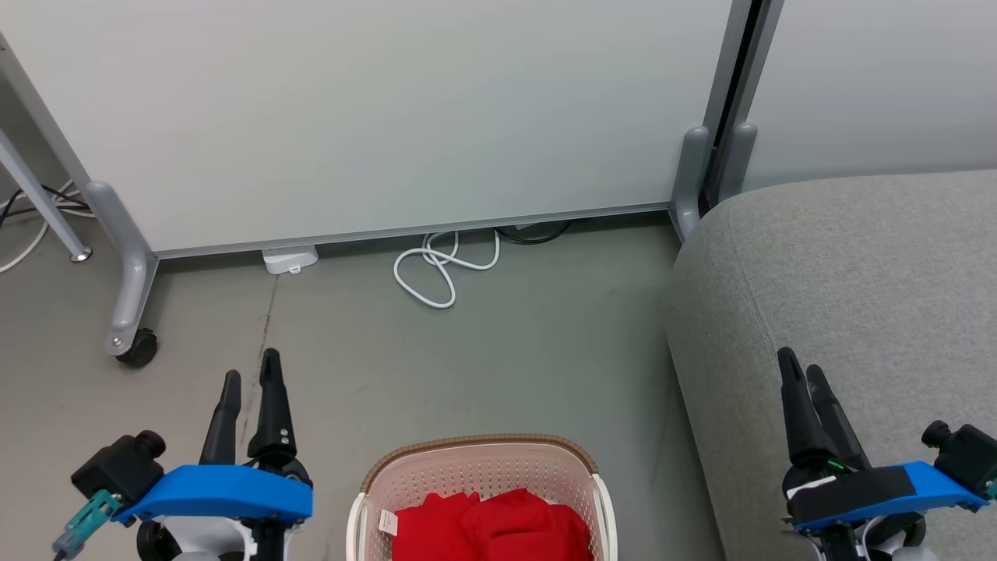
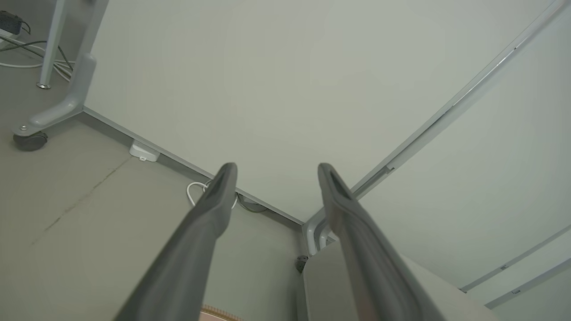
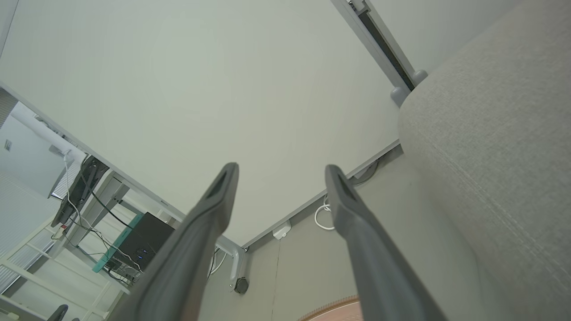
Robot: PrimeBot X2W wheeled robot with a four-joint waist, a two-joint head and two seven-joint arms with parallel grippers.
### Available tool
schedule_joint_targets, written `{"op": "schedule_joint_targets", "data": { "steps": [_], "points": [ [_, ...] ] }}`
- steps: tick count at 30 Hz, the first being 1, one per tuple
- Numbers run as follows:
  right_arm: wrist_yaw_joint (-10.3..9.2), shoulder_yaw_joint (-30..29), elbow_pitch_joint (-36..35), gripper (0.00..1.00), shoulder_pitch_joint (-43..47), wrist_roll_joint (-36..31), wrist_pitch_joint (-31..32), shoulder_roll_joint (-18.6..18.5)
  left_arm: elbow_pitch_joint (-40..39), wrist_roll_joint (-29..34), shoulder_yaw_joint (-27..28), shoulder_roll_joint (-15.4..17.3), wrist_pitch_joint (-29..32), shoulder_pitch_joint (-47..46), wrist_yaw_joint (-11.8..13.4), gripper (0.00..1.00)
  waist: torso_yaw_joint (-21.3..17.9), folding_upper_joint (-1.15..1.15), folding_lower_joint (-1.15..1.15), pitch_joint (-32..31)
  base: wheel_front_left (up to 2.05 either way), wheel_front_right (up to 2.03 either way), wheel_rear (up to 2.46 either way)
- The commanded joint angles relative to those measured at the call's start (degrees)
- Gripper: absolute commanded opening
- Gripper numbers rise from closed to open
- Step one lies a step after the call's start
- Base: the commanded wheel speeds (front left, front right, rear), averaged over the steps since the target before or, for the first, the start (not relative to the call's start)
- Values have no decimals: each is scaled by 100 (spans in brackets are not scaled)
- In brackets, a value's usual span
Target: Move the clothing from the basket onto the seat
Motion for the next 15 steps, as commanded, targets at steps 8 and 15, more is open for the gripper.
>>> {"op": "schedule_joint_targets", "data": {
  "steps": [8,15],
  "points": [
    [9,83,-79,100,-63,-830,-184,-45,-53,780,-278,151,-179,-130,163,100,39,0,0,-14,0,0,0],
    [10,113,-87,100,-67,-1290,-280,-48,-46,1168,-412,204,-278,-147,254,100,73,0,0,-23,0,0,0]
  ]
}}
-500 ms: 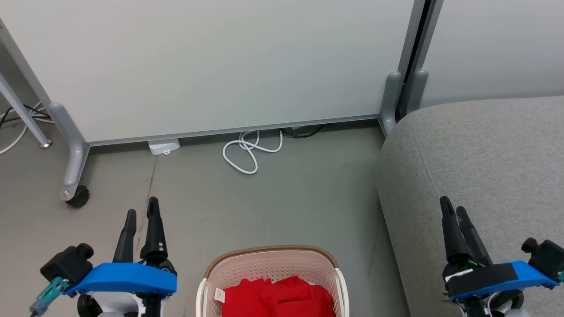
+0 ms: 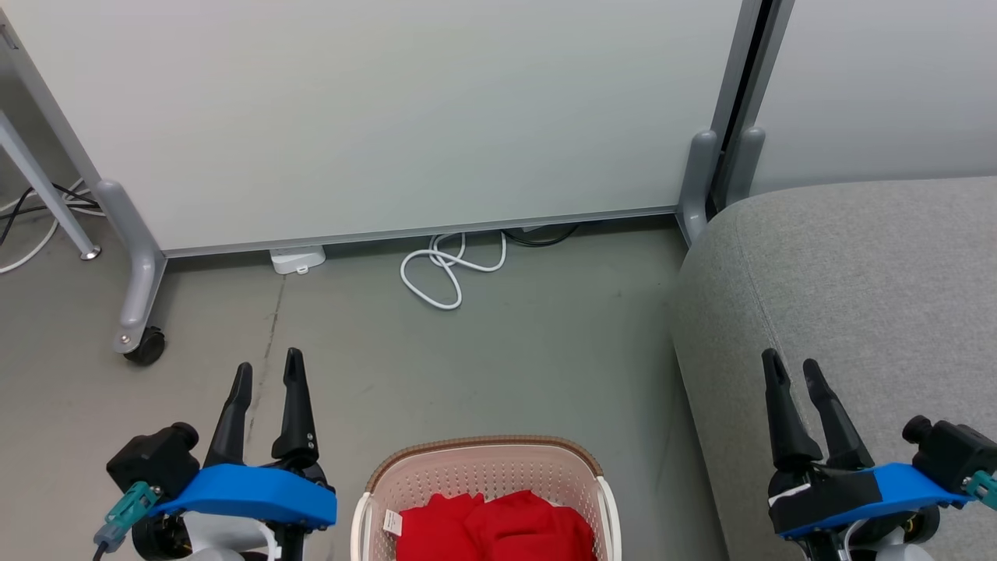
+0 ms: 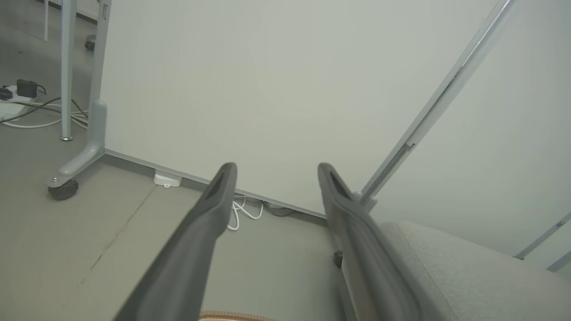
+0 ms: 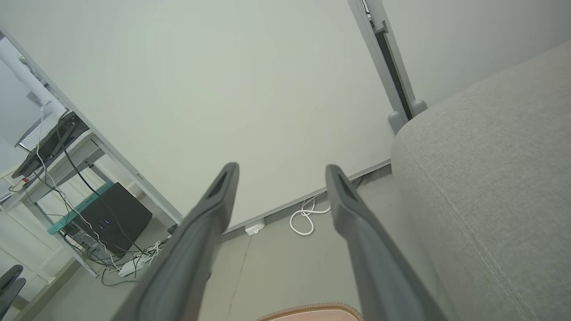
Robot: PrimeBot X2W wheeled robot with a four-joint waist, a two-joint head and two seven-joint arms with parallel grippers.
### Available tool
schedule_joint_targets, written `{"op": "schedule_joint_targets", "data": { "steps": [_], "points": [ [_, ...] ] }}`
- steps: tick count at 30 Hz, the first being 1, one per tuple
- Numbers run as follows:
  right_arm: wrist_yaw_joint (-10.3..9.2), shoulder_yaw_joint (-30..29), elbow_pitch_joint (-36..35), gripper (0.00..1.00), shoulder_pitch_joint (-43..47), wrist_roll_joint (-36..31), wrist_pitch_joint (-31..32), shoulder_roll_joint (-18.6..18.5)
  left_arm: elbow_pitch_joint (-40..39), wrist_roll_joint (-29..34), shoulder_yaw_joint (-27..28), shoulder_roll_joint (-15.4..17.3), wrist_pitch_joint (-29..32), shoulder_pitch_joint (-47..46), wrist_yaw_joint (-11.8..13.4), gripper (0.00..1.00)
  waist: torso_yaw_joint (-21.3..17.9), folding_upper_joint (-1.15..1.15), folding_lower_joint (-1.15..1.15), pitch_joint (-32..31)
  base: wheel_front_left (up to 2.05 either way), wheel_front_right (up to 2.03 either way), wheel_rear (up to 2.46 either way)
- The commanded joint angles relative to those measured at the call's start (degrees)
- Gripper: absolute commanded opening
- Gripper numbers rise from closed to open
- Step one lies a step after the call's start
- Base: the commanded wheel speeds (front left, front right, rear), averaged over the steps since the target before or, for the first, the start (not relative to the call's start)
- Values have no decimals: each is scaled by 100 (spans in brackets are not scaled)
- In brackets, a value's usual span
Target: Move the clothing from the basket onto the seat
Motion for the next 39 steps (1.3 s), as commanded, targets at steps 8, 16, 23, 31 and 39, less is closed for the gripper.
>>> {"op": "schedule_joint_targets", "data": {
  "steps": [8,16,23,31,39],
  "points": [
    [10,-7,-100,100,-57,-609,-155,-47,-31,567,-179,108,-149,-168,115,100,51,0,0,-10,0,0,0],
    [11,24,-122,100,-34,-1096,-269,-50,-37,1016,-329,170,-267,-181,215,100,88,0,0,-18,0,0,0],
    [12,-8,-183,100,-19,-1505,-366,-53,-35,1383,-427,210,-362,-185,305,100,103,0,0,-21,0,0,0],
    [13,-71,-257,100,35,-1927,-464,-56,-24,1784,-523,242,-462,-191,399,100,89,0,0,1,0,0,0],
    [13,-63,-223,100,108,-2327,-569,-57,10,2145,-627,274,-558,-184,448,100,108,0,0,-2,0,0,0]
  ]
}}
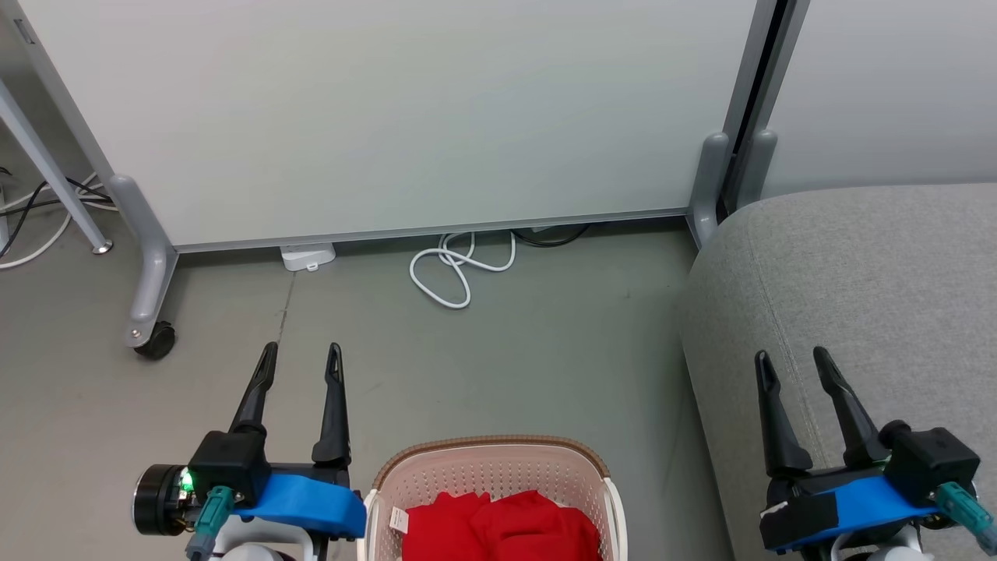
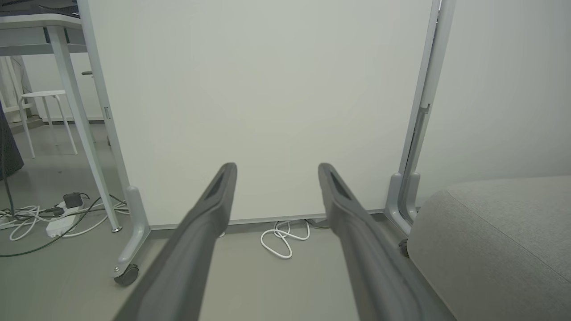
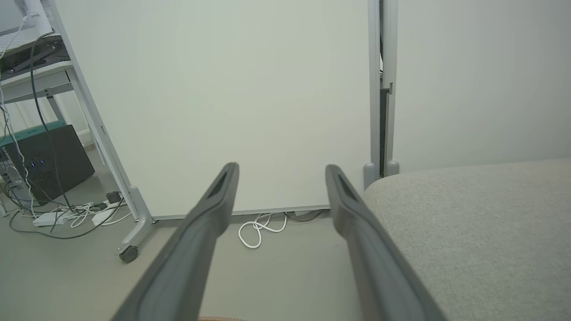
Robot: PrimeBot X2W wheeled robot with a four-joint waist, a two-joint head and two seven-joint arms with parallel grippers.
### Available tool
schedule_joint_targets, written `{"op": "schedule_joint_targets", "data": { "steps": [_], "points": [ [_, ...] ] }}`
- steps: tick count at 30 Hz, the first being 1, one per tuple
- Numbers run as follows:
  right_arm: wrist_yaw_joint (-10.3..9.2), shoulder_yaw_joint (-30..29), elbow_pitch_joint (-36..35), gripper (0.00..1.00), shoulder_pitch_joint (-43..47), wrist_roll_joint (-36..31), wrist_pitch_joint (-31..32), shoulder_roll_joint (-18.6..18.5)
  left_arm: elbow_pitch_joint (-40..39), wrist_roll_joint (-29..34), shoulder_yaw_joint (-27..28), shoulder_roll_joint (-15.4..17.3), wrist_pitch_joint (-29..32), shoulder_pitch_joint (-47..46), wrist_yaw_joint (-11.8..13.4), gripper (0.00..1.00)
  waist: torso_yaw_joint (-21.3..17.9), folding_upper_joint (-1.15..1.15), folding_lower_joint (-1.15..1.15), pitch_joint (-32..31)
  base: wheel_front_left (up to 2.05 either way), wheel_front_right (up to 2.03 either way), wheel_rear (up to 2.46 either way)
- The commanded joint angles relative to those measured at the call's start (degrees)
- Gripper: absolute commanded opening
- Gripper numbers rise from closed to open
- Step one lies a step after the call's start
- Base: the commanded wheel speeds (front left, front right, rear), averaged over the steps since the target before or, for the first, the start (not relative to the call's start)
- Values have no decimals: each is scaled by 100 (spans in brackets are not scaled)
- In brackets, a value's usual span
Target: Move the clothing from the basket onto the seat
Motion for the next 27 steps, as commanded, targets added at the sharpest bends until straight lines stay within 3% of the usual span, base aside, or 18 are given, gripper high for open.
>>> {"op": "schedule_joint_targets", "data": {
  "steps": [1,15,27],
  "points": [
    [11,16,-2,100,22,-148,-58,-35,-3,113,-36,47,-45,-78,27,100,6,0,0,-3,0,0,0],
    [12,-2,240,100,35,-747,-210,-40,361,362,-48,-23,-195,-54,-326,100,103,0,0,-37,0,0,0],
    [9,-130,562,100,-3,-1092,-289,-41,516,665,5,-75,-285,-50,-417,100,134,0,0,-72,0,0,0]
  ]
}}
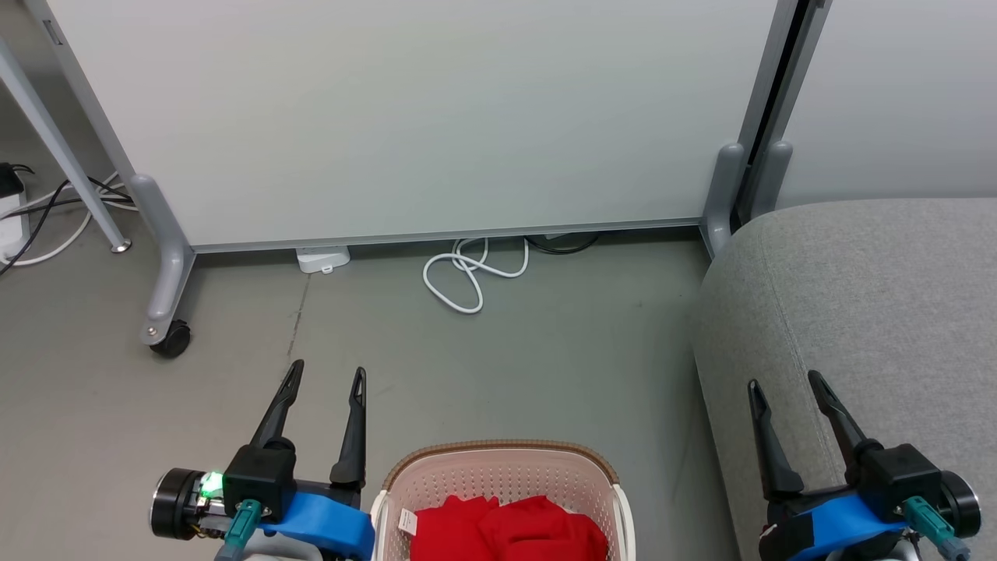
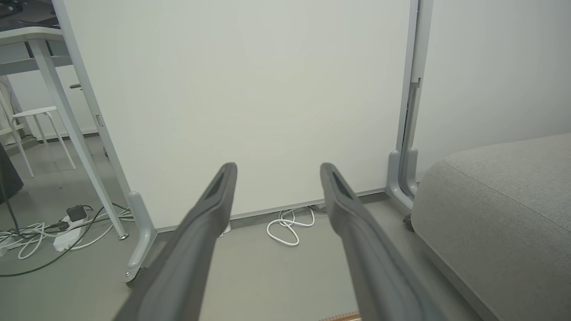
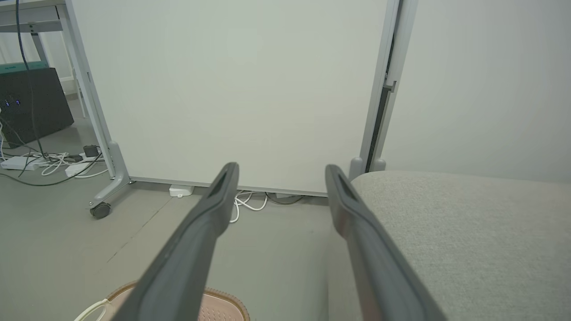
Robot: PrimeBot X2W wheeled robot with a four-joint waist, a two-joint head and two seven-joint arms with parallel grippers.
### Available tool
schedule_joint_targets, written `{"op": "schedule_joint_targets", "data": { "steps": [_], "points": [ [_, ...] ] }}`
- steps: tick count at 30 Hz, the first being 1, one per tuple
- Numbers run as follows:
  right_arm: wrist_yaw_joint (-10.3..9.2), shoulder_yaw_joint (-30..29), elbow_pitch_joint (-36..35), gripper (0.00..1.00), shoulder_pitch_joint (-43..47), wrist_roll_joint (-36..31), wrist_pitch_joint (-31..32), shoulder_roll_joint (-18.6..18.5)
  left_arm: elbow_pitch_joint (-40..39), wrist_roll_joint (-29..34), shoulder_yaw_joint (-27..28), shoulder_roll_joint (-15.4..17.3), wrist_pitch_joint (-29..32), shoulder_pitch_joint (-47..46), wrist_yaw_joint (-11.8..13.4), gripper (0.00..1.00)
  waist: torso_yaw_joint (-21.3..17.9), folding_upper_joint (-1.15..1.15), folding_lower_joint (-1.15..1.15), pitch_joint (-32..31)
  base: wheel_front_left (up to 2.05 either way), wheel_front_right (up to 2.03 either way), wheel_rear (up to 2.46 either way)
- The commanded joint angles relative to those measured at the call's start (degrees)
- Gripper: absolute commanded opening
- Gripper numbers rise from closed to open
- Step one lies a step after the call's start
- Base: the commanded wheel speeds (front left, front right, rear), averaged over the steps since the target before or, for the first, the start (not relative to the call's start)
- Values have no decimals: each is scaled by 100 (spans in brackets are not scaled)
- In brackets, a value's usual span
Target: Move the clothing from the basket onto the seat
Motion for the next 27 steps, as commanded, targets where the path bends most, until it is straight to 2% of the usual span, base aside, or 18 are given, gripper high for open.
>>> {"op": "schedule_joint_targets", "data": {
  "steps": [1,18,27],
  "points": [
    [3,-12,46,100,-32,5,-21,-32,24,37,22,-18,-30,-42,-12,100,-10,0,0,-5,0,0,0],
    [3,4,117,100,-88,24,-21,-32,139,104,99,-83,-30,-53,-82,100,-38,0,0,33,0,0,0],
    [2,73,-120,100,-222,-30,-20,-32,478,300,-236,-62,-29,-419,-317,100,-262,0,0,299,0,0,0]
  ]
}}
